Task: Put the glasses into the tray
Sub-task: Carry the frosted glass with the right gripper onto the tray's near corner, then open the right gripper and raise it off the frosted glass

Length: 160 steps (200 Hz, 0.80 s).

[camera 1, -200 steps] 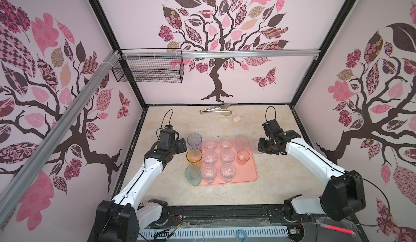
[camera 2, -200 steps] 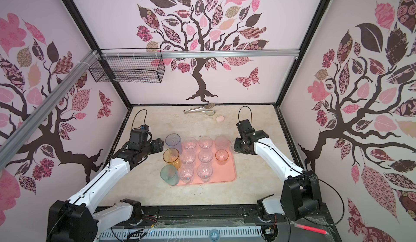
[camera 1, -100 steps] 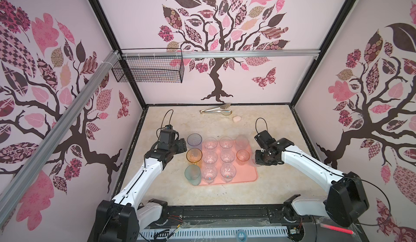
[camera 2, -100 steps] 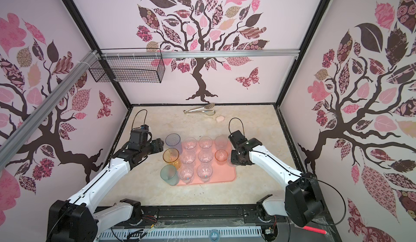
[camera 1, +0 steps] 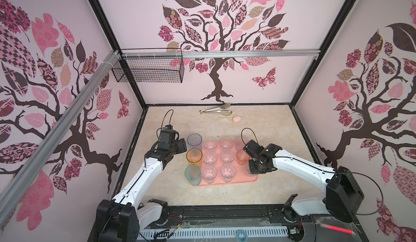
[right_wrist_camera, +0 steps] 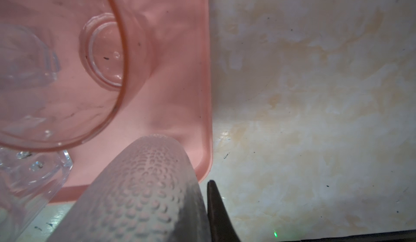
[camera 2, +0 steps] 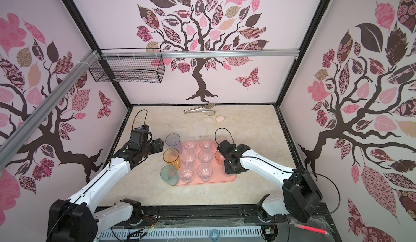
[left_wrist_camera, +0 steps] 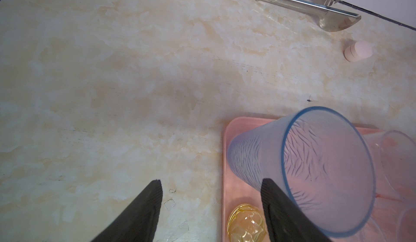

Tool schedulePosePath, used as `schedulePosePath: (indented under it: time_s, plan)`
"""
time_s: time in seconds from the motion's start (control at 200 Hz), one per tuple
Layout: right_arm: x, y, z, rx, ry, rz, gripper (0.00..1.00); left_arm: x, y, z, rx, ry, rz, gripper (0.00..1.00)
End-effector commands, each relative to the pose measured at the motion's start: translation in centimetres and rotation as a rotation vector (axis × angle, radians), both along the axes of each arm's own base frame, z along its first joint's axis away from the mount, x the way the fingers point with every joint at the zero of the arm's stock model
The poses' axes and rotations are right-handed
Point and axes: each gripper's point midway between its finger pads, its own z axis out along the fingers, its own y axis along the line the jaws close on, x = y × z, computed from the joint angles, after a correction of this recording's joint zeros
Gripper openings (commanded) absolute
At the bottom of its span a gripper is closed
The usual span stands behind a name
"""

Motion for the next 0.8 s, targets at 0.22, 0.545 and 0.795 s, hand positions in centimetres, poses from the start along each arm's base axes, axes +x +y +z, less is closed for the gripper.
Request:
schedulePosePath:
  time_s: [0.22,0.545,0.795]
  plan:
    - [0.3,2.1,-0.8,-0.012,0.006,0.016,0.1,0.1,0.1,0.2,0.009,-0.016,-0.002,0.73]
    - [0.4,2.3,-1.3,-0.022,0.015,0.026,0.14,0.0,0.3,0.3,0.015,-0.018,-0.001,0.73]
    - [0.5,2.8,-0.7,-0.004,0.019,0.033,0.18,0.0,0.4,0.3,0.018,-0.018,0.005,0.74]
